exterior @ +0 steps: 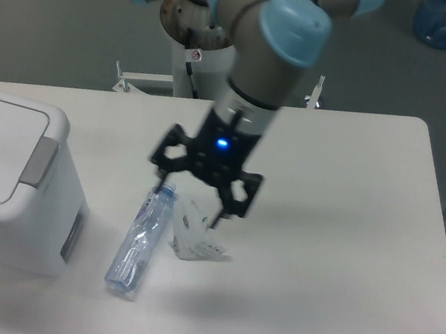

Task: Open the trash can
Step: 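Move the gripper over to the lid edge of the white trash can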

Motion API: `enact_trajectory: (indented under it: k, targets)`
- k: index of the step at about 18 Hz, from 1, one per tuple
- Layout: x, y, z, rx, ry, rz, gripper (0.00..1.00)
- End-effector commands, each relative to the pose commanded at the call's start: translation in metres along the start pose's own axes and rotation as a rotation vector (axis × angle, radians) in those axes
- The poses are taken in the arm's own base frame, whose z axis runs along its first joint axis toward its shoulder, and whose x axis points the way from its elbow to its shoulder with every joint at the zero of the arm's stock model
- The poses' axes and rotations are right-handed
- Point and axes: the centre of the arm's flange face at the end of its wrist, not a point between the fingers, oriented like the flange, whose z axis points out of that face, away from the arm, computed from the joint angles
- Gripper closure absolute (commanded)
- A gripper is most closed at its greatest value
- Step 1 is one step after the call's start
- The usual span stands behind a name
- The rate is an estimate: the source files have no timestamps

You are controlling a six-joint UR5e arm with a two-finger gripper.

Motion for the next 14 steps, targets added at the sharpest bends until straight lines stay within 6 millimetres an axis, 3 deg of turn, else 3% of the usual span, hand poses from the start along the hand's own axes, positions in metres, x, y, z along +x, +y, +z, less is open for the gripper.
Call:
enact_trajectory:
  k: [7, 10, 14]
  targets:
    - [0.041, -0.011, -0.012, 0.048, 0.039, -0.044, 0.00]
    - [0.055, -0.012, -0.004, 0.042, 0.053, -0.035, 0.00]
    - [0.058, -0.017, 0.008, 0.057, 0.051, -0.030, 0.00]
